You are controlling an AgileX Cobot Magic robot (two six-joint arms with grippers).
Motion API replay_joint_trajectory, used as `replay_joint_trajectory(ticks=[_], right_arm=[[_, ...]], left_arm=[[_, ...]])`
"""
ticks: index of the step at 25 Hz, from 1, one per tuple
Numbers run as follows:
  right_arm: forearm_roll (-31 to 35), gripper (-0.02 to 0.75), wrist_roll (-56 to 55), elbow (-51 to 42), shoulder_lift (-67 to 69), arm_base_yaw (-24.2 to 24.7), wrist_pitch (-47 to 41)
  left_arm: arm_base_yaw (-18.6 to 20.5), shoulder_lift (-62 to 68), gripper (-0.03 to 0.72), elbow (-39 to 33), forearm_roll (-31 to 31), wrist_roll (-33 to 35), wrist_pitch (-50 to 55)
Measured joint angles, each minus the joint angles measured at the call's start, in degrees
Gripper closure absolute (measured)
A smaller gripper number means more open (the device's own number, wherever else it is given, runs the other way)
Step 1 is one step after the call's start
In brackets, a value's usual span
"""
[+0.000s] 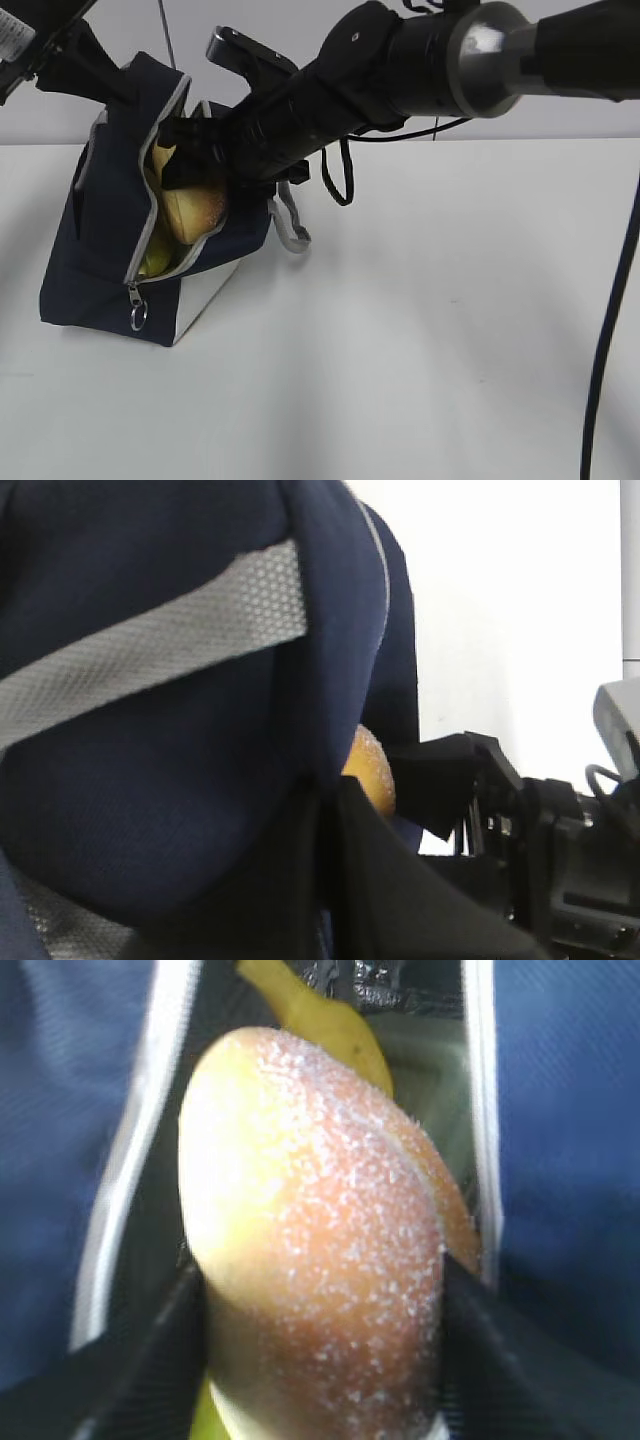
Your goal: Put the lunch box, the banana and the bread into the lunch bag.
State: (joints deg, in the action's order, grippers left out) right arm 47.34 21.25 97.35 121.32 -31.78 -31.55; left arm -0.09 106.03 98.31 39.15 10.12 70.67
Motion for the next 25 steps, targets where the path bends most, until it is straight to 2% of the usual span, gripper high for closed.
replay_joint_trajectory(ticks=[3, 7, 16, 25], right_arm=[[0.7, 0.188, 3.0, 1.0, 0.7, 0.0, 0.4], [-0.1, 0.133, 4.9, 3.5, 0.7, 0.0, -0.4], [-8.3, 0.127, 5.1, 4.7, 0.1, 0.0, -1.8], [-17.0, 0.153, 3.7, 5.1, -7.7, 2.3, -8.8]], left_arm=[[0.0, 0.0, 0.687, 0.0, 0.1, 0.1, 0.0], [0.0, 0.0, 0.687, 0.0, 0.1, 0.1, 0.0], [0.0, 0.0, 0.687, 0.0, 0.2, 0.1, 0.0], [0.0, 0.0, 0.687, 0.0, 0.2, 0.2, 0.0]])
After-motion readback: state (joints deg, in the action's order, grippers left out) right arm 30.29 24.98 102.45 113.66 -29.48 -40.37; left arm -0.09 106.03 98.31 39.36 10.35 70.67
